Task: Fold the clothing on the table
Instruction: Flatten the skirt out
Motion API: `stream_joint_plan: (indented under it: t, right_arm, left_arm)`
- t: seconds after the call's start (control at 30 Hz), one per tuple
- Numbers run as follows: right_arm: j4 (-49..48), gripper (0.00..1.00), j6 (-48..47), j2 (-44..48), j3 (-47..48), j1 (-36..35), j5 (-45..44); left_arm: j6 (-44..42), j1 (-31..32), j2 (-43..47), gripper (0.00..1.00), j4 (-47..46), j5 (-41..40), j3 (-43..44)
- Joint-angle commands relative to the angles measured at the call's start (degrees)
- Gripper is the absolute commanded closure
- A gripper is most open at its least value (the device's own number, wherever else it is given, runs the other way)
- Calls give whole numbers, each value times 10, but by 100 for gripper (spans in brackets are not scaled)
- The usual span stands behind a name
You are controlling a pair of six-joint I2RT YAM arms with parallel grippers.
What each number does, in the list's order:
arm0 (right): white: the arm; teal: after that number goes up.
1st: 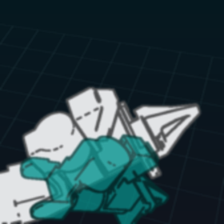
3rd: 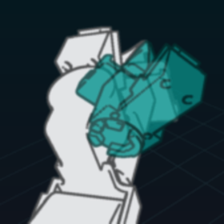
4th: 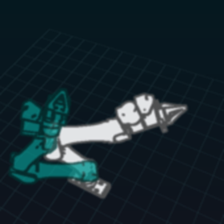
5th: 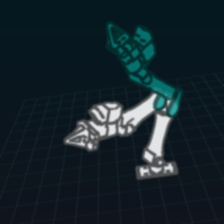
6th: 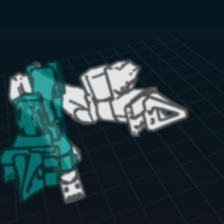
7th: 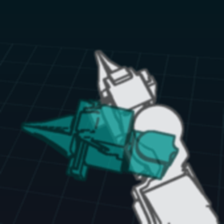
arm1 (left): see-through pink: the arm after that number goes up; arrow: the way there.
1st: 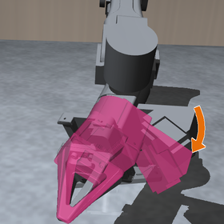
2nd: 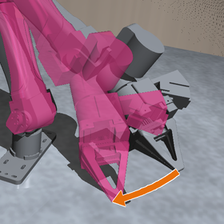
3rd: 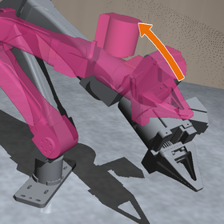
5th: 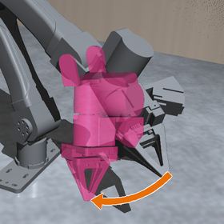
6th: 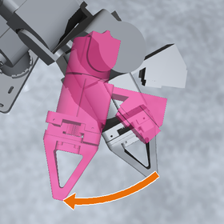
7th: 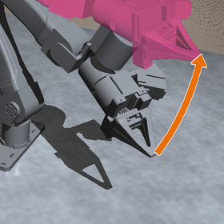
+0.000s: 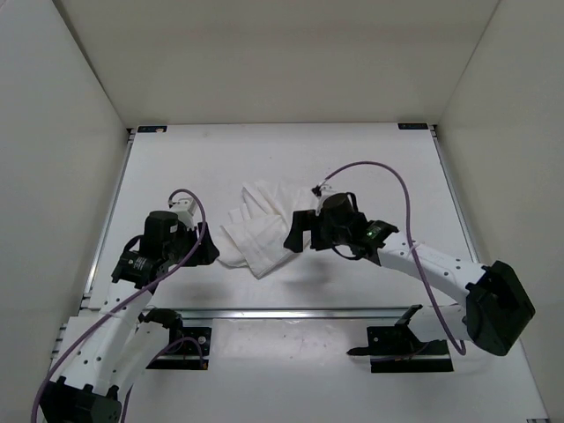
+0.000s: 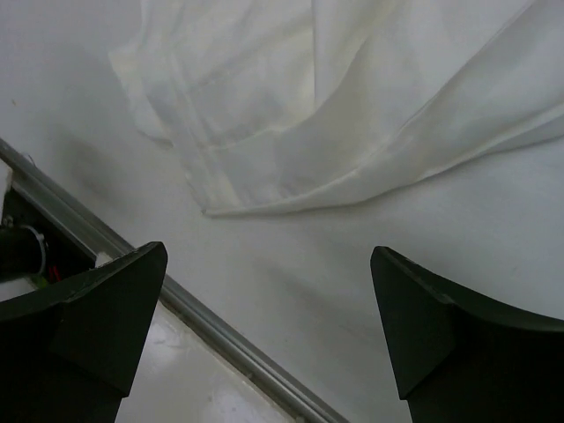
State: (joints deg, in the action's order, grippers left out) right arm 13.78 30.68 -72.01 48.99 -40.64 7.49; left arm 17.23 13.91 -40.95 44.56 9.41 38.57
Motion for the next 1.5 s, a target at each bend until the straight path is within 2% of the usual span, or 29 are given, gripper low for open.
stream_joint_plan:
  t: [0.0, 0.2, 0.43, 0.47, 0.63, 0.77, 0.8, 0.83, 0.87, 0.93, 1.0, 1.03, 1.1, 1.17, 1.2, 1.27, 1.3, 1.33, 1.37, 1.4, 1.47]
  right_arm:
    - [-95, 1, 60, -16, -43, -36, 6]
    - [-220, 2, 134, -79, -104, -76, 53]
    - [-325, 18, 200, -164, -107, -101, 79]
    - [-342, 23, 211, -176, -108, -102, 82]
    - [-394, 26, 272, -240, -104, -114, 82]
    - [-446, 36, 297, -270, -103, -114, 87]
    - [-460, 44, 298, -276, -108, -108, 98]
    - [-466, 70, 299, -274, -111, -103, 98]
    - [-470, 99, 301, -275, -113, -95, 103]
    - [-459, 100, 286, -243, -134, -84, 107]
    - [-438, 100, 272, -200, -165, -58, 105]
    - [-426, 100, 265, -168, -174, -51, 103]
    - [-408, 100, 257, -128, -216, -16, 115]
    - [-383, 100, 239, -104, -225, -4, 120]
    - [-370, 100, 229, -90, -226, 0, 119]
    - [-362, 99, 227, -74, -233, 1, 122]
    - [-368, 85, 229, -73, -237, -7, 120]
    - [-368, 77, 235, -67, -239, -18, 112]
    - [-371, 61, 237, -69, -239, -24, 93]
    - [-376, 50, 241, -72, -237, -40, 88]
    - [-393, 39, 267, -93, -235, -57, 73]
  left_arm:
    - [-3, 5, -4, 31, -10, 5, -5]
    - [5, -16, 26, 37, -13, -10, -6]
    - [19, -42, 17, 33, -11, -39, -4]
    - [21, -43, 20, 33, -9, -42, -4]
    - [26, -49, 24, 32, -6, -53, -8]
    - [30, -51, 30, 32, -11, -61, -6]
    - [32, -48, 29, 33, -10, -65, -7]
    - [32, -53, 27, 32, -11, -61, -6]
    - [32, -50, 28, 33, -9, -62, -5]
    - [29, -49, 20, 34, -11, -55, -2]
    - [40, -42, 12, 40, -12, -58, 1]
    - [59, -37, 17, 46, -22, -32, -1]
    - [120, -15, 33, 66, -99, 38, -43]
    - [162, 1, 32, 76, -166, 62, -88]
    - [180, 11, 21, 78, -195, 56, -110]
    - [193, 16, 11, 73, -211, 37, -136]
    - [198, 7, 12, 69, -225, 29, -154]
    - [206, 2, 20, 63, -234, 16, -161]
    - [218, -18, 31, 63, -242, 11, -176]
    - [222, -26, 38, 64, -251, 5, -190]
    - [235, -35, 60, 62, -250, -13, -198]
